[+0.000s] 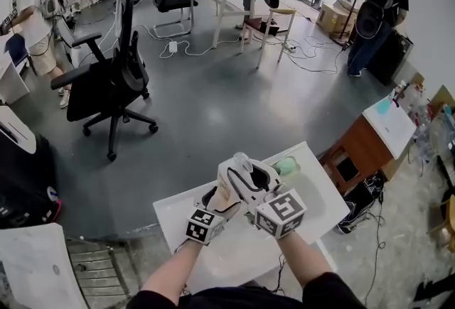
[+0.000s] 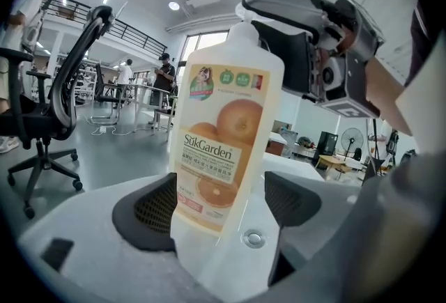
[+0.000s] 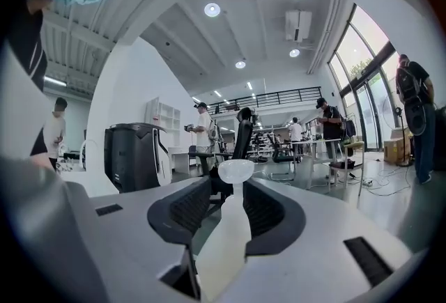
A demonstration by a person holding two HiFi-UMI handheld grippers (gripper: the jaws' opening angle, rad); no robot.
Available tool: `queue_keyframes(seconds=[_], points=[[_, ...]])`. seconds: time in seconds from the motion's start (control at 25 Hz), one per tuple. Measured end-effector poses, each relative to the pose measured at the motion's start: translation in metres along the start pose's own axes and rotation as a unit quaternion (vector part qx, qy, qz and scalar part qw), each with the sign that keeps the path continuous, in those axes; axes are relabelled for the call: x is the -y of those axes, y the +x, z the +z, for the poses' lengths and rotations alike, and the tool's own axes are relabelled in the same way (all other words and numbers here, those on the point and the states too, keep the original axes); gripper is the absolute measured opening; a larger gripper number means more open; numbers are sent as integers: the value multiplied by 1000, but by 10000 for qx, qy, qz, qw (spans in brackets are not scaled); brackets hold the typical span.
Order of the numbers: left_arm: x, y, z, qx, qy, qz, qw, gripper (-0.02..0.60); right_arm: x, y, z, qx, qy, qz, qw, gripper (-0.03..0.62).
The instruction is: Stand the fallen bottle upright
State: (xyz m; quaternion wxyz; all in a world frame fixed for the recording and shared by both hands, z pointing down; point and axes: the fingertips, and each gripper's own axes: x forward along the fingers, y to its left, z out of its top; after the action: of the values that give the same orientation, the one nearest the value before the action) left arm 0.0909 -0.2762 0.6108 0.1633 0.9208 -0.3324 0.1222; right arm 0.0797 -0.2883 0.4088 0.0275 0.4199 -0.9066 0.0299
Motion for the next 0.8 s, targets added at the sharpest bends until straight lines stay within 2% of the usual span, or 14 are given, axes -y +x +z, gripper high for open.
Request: queue_keyframes(seconds=[0.56, 0.8], points=[[0, -47, -12, -96, -239, 193, 9995, 390, -1, 1, -4, -184, -805, -680, 9943, 163], [-9, -64, -16, -33, -297, 381, 9988, 390, -2, 4, -4, -232, -980, -784, 9918, 175]])
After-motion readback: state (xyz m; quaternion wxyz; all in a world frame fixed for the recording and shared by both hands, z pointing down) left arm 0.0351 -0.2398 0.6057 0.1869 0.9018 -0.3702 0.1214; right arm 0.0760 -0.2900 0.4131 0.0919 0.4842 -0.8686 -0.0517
